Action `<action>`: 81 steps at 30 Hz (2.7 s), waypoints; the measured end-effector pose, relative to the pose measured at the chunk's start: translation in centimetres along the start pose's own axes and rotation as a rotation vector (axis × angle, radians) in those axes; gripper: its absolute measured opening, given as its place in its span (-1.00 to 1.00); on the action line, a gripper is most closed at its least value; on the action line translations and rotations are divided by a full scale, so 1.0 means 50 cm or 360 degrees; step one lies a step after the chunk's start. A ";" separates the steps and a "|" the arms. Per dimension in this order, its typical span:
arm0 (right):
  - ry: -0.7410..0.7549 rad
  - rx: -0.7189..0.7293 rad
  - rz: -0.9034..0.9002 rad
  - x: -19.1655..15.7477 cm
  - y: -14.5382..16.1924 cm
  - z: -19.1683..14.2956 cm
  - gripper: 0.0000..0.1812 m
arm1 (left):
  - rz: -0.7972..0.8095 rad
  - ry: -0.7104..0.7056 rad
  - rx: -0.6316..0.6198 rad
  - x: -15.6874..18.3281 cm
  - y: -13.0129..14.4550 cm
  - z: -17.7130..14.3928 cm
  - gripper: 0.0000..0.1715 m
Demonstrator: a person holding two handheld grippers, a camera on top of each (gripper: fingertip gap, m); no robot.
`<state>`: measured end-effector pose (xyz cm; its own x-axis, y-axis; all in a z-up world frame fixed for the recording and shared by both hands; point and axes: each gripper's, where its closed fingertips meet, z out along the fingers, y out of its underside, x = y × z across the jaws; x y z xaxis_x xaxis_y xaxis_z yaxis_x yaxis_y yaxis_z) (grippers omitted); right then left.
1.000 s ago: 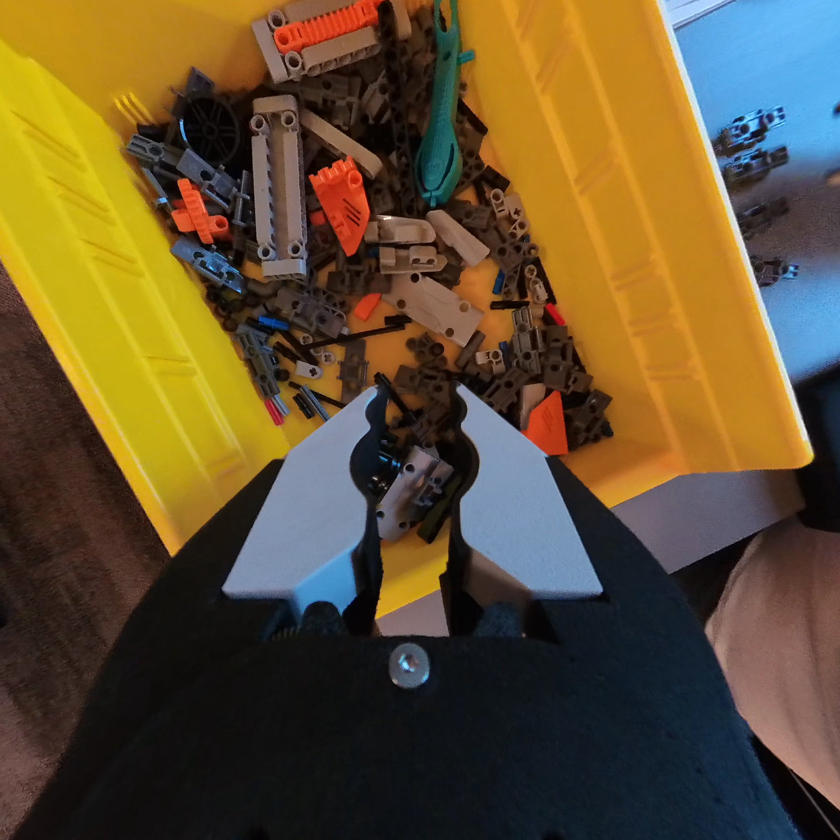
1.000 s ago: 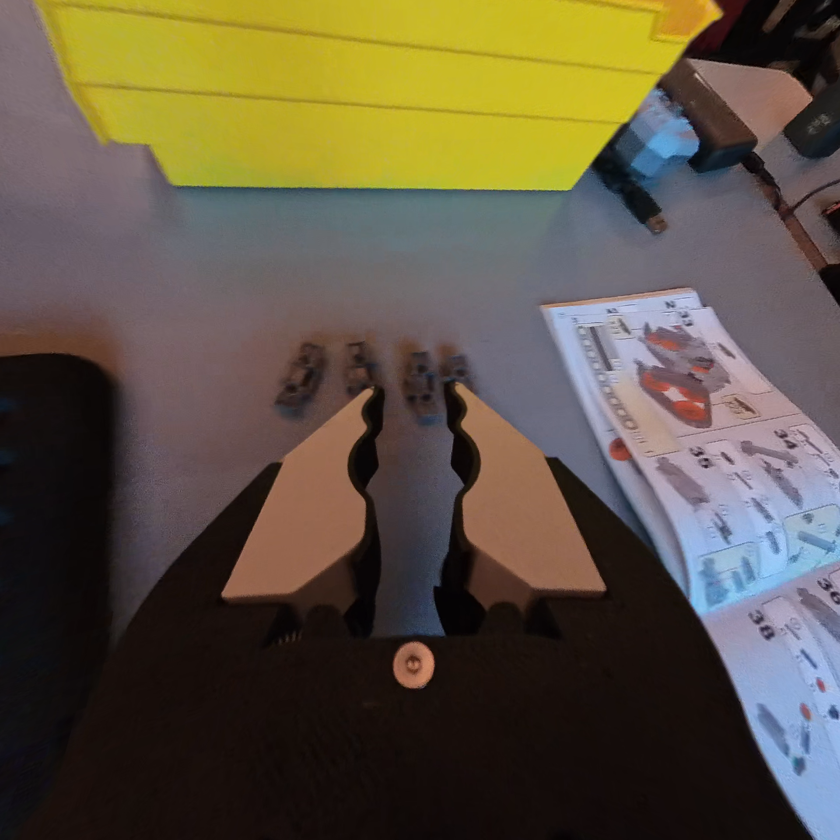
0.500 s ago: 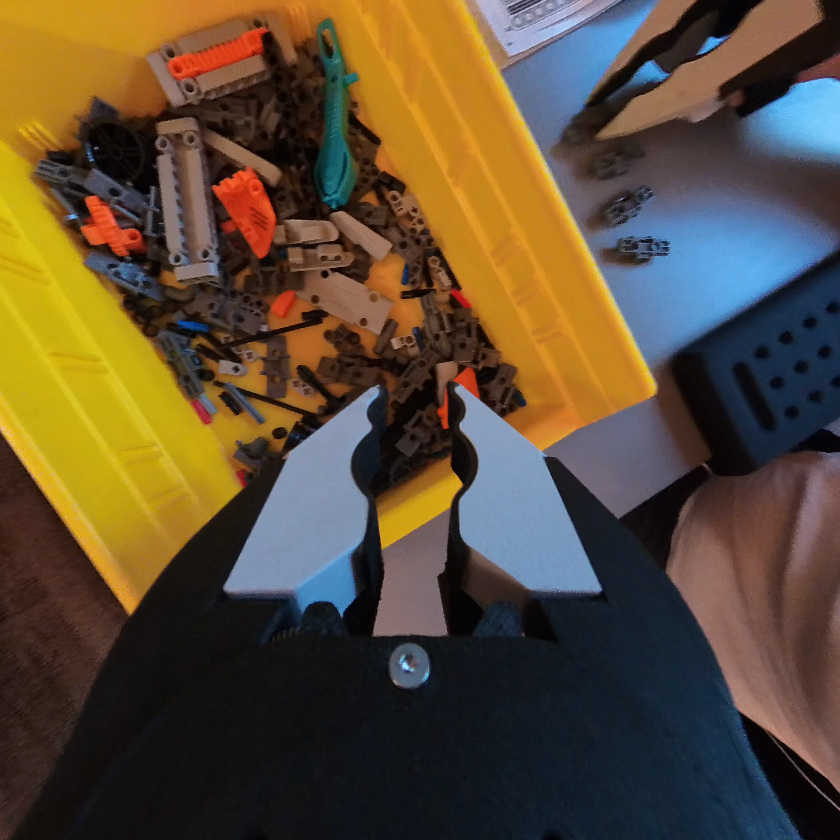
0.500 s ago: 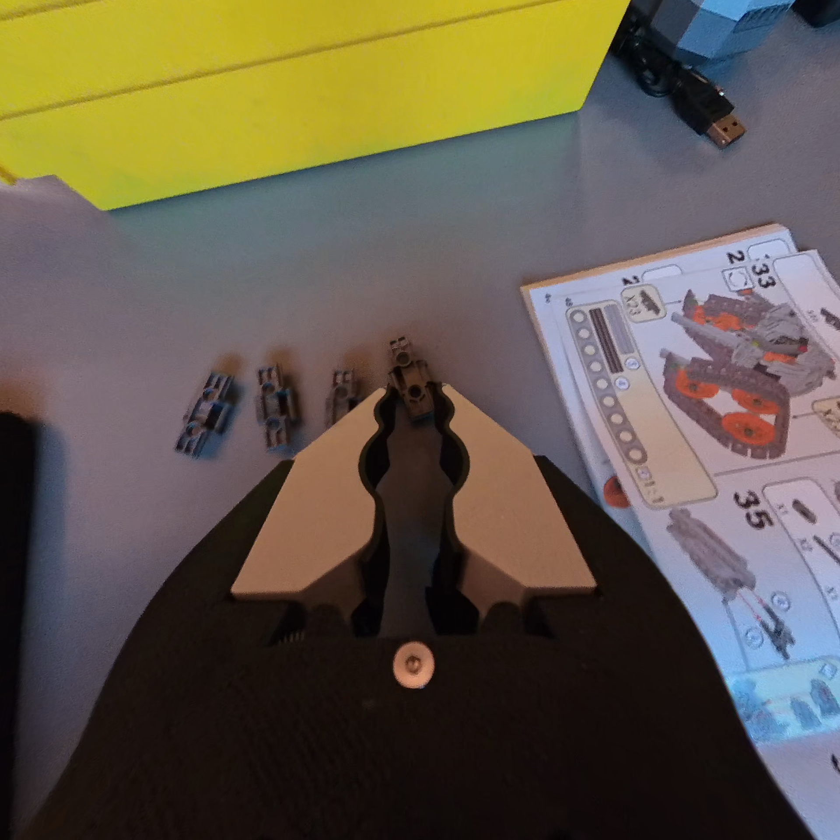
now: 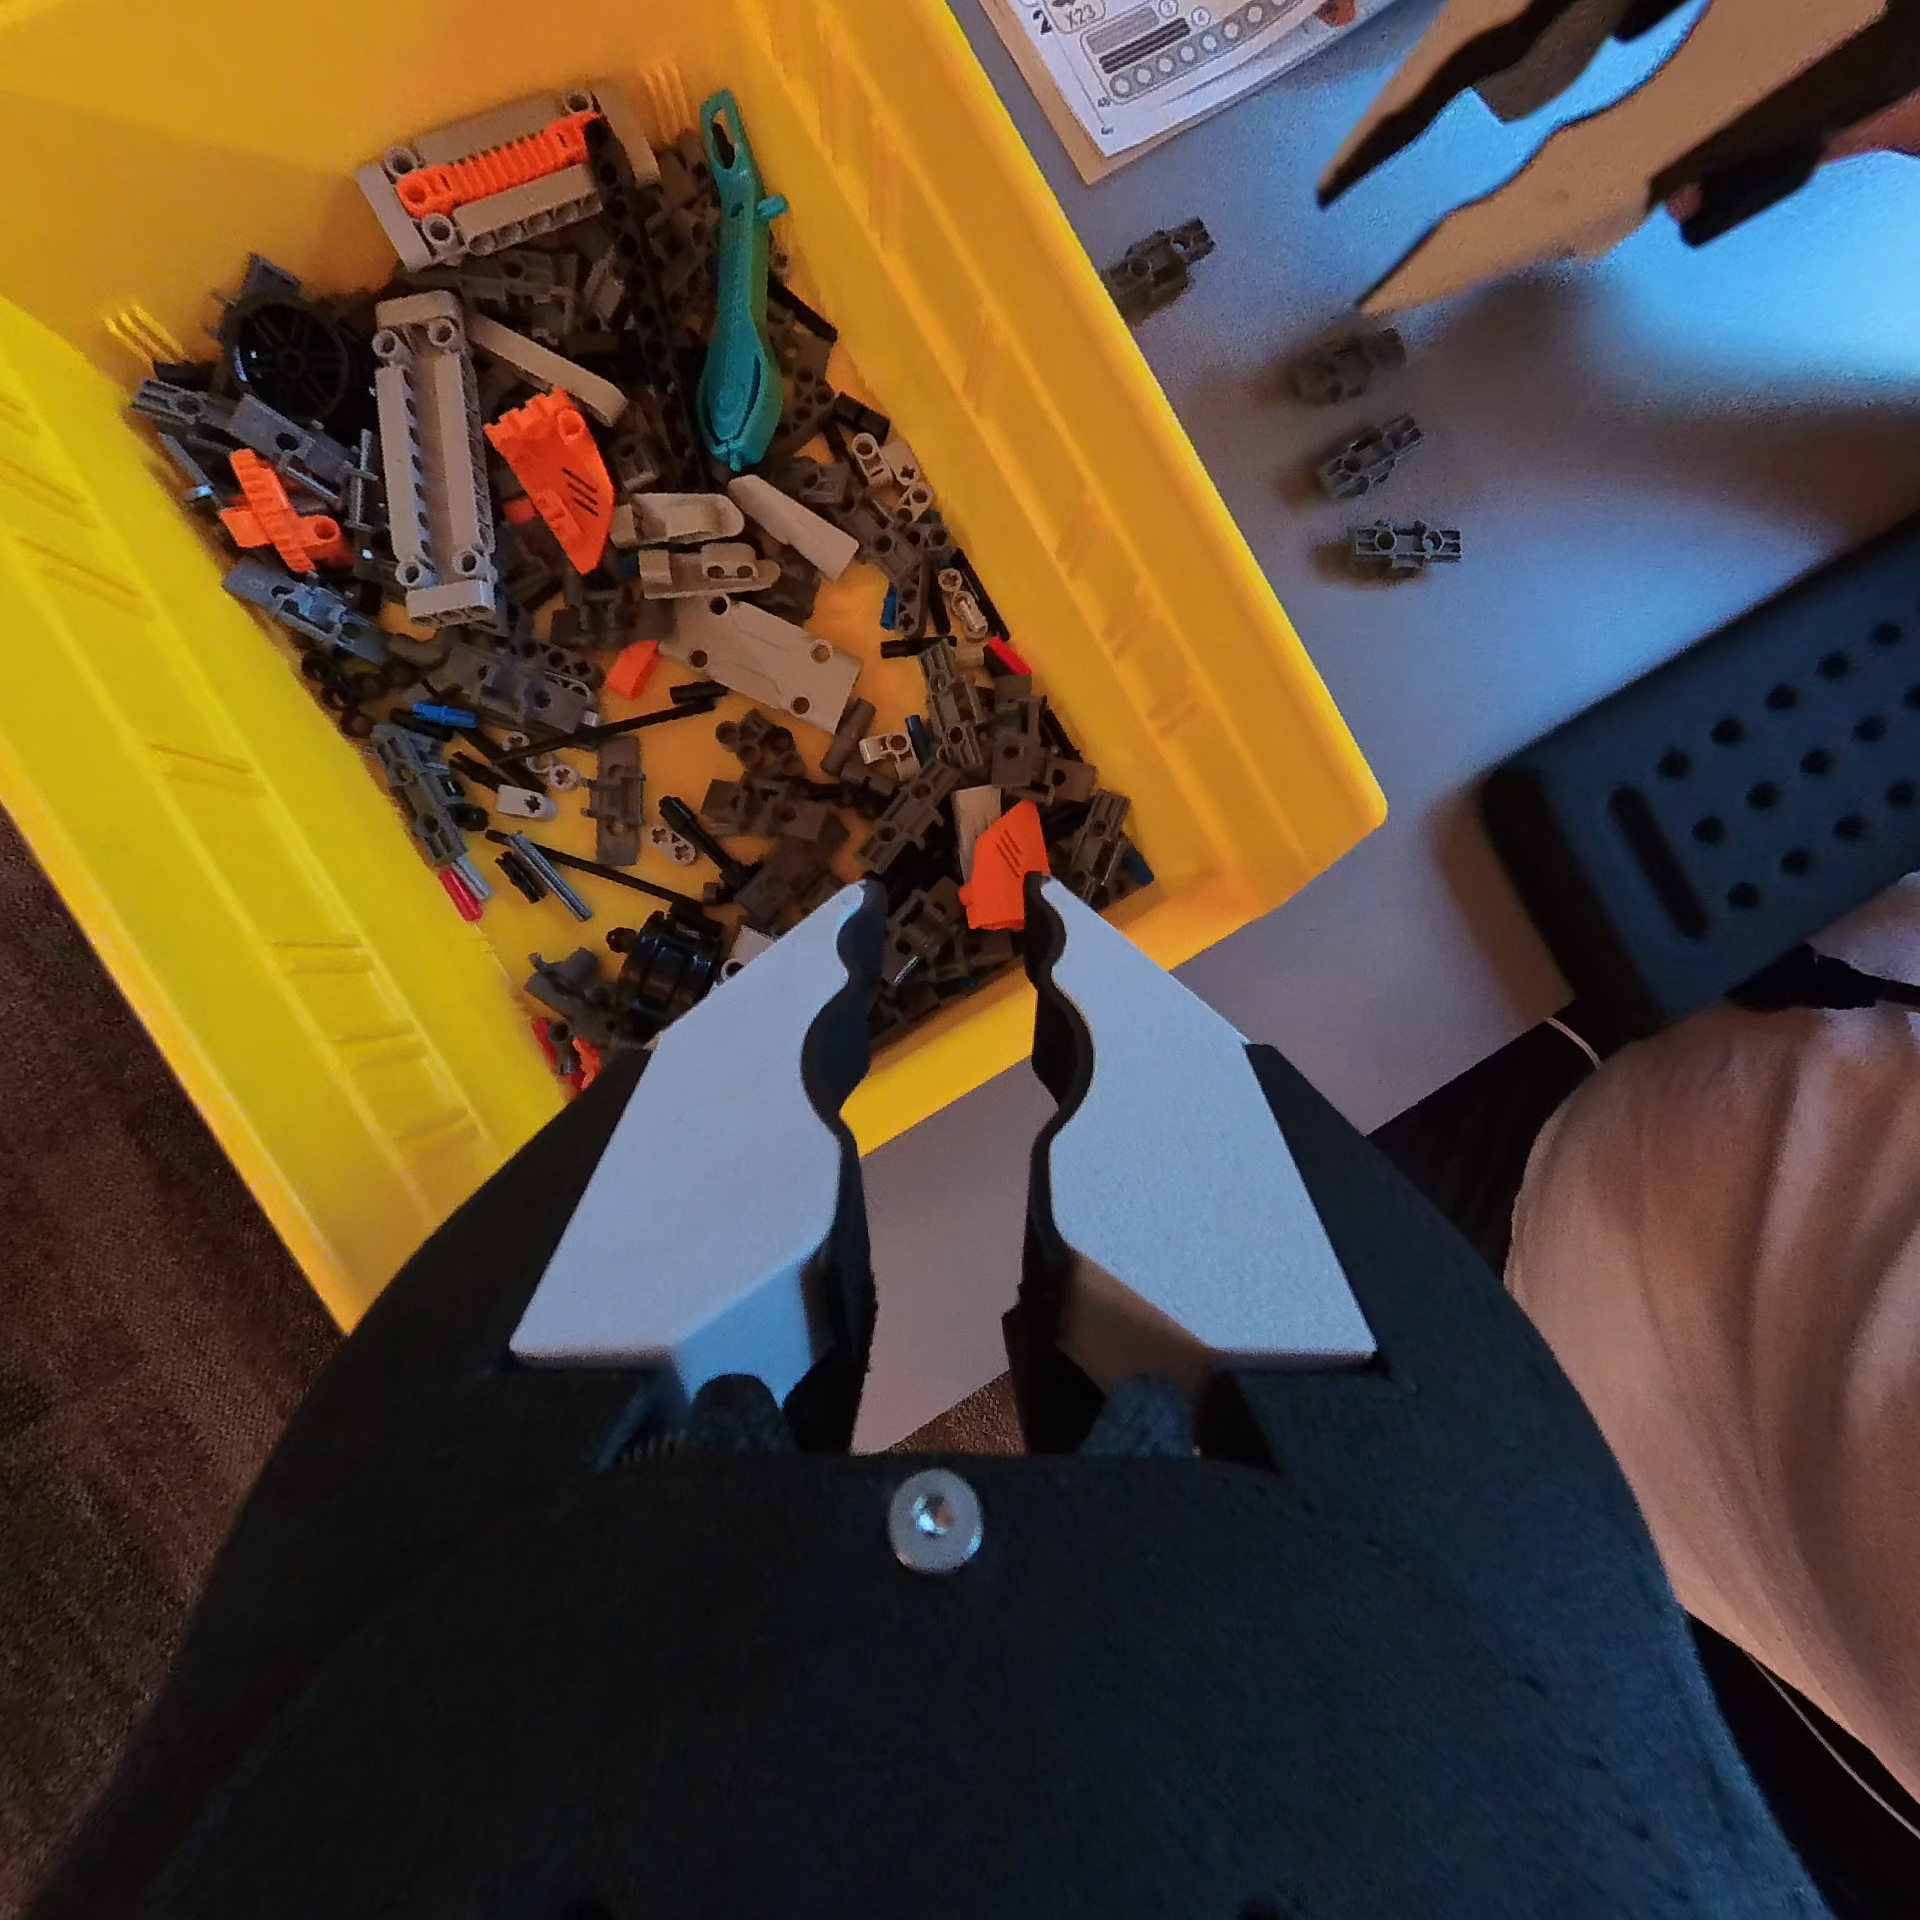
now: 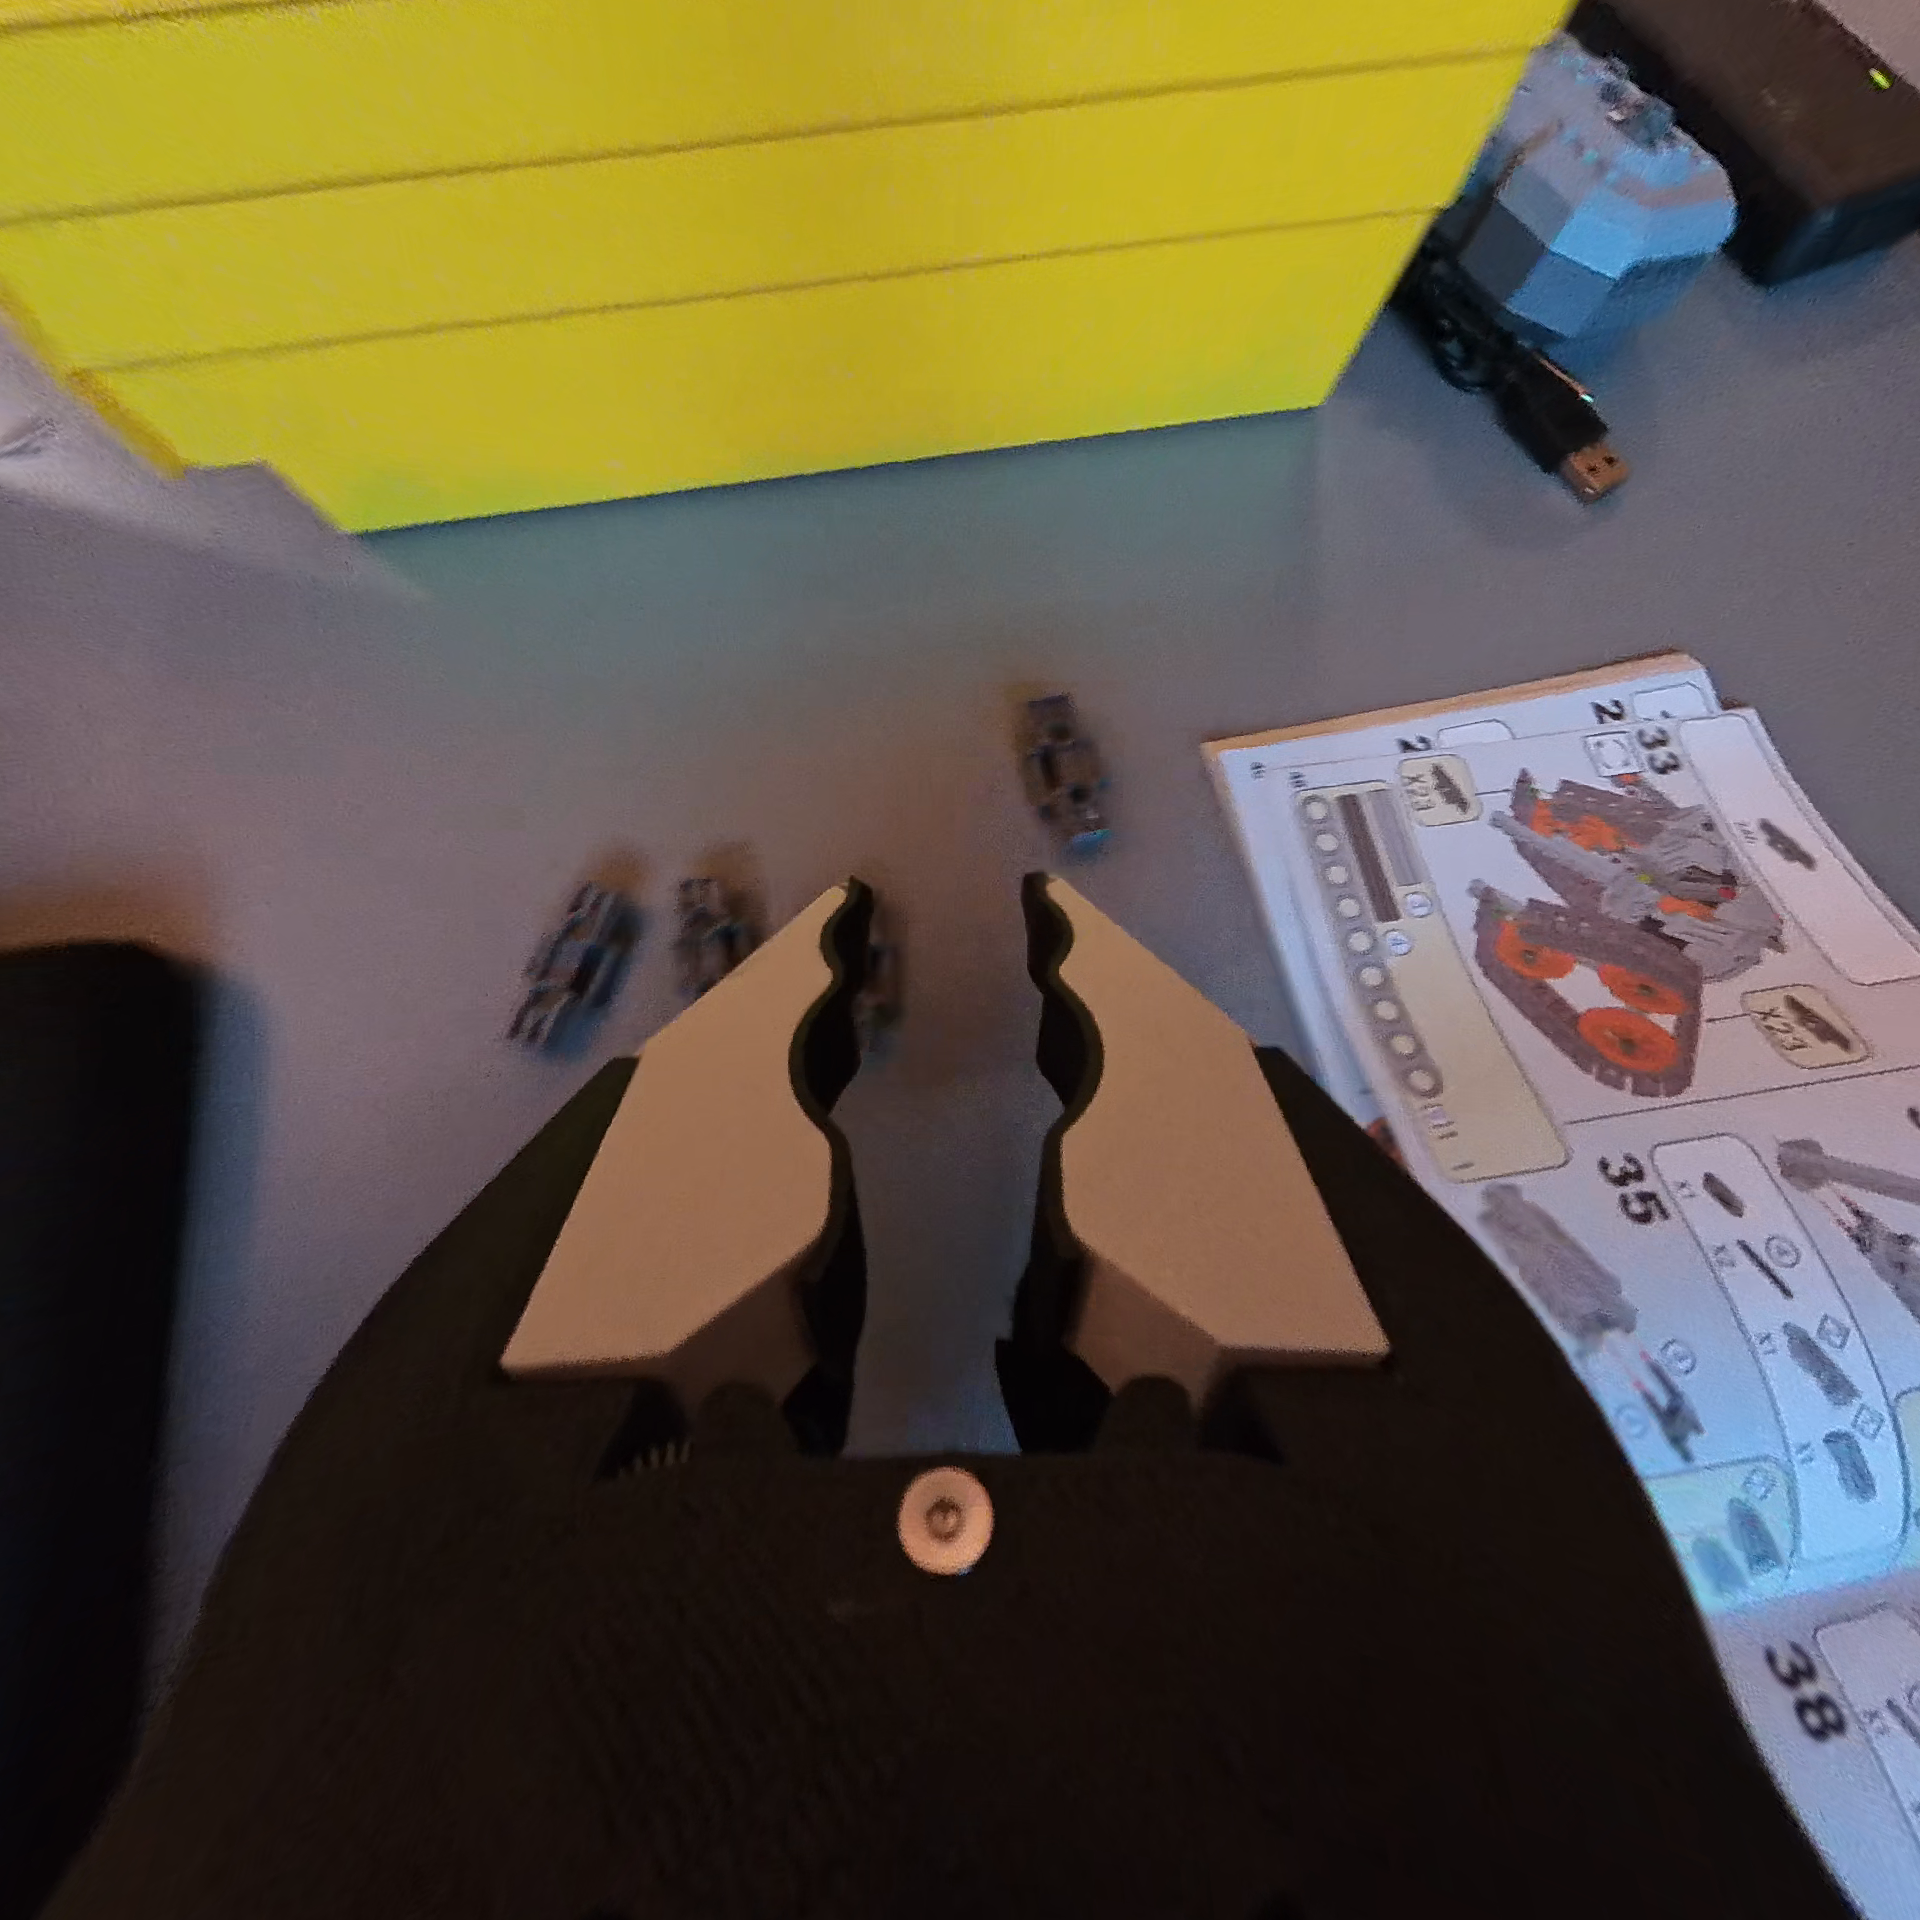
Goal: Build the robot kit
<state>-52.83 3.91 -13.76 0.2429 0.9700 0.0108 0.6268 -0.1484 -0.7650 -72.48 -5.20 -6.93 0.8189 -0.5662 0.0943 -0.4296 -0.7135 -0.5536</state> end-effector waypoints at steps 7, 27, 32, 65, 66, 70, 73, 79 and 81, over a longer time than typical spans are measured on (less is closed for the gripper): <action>-0.0031 -0.0118 -0.0062 -0.039 0.043 0.011 -0.76 | 0.0006 -0.0012 0.0070 -0.003 -0.019 -0.010 -0.72; -0.0016 0.0005 -0.0182 -0.015 -0.032 0.039 -0.75 | 0.0001 -0.0058 0.0143 0.011 -0.006 -0.059 -0.73; -0.0188 -0.0055 -0.0211 -0.095 0.014 0.002 -0.74 | 0.0010 -0.0051 0.0143 0.014 -0.002 -0.056 -0.73; -0.0146 -0.0098 0.0047 -0.154 0.022 0.011 -0.70 | 0.0034 -0.0029 0.0124 0.042 -0.001 -0.049 -0.74; -0.0129 -0.0129 0.0048 -0.153 0.033 0.018 -0.70 | 0.0035 -0.0024 0.0127 0.043 -0.003 -0.048 -0.74; -0.0134 -0.0172 0.0022 -0.153 0.041 0.023 -0.79 | 0.0041 -0.0015 0.0130 0.049 -0.006 -0.047 -0.74; -0.0098 -0.0175 -0.0071 -0.134 0.027 0.038 -0.81 | 0.0052 -0.0019 0.0126 0.052 -0.006 -0.049 -0.74; -0.0180 -0.0187 -0.0206 -0.096 0.000 0.074 -0.81 | 0.0051 -0.0027 0.0130 0.056 -0.010 -0.058 -0.74; -0.0176 -0.0192 -0.0255 -0.089 -0.003 0.077 -0.81 | 0.0055 -0.0025 0.0123 0.059 -0.007 -0.059 -0.74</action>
<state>-56.86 0.36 -16.20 0.0546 0.9973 0.0501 0.7362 -0.0063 -0.6767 -71.06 -7.86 -4.01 0.8101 -0.5830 0.0612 -0.4277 -0.6593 -0.6184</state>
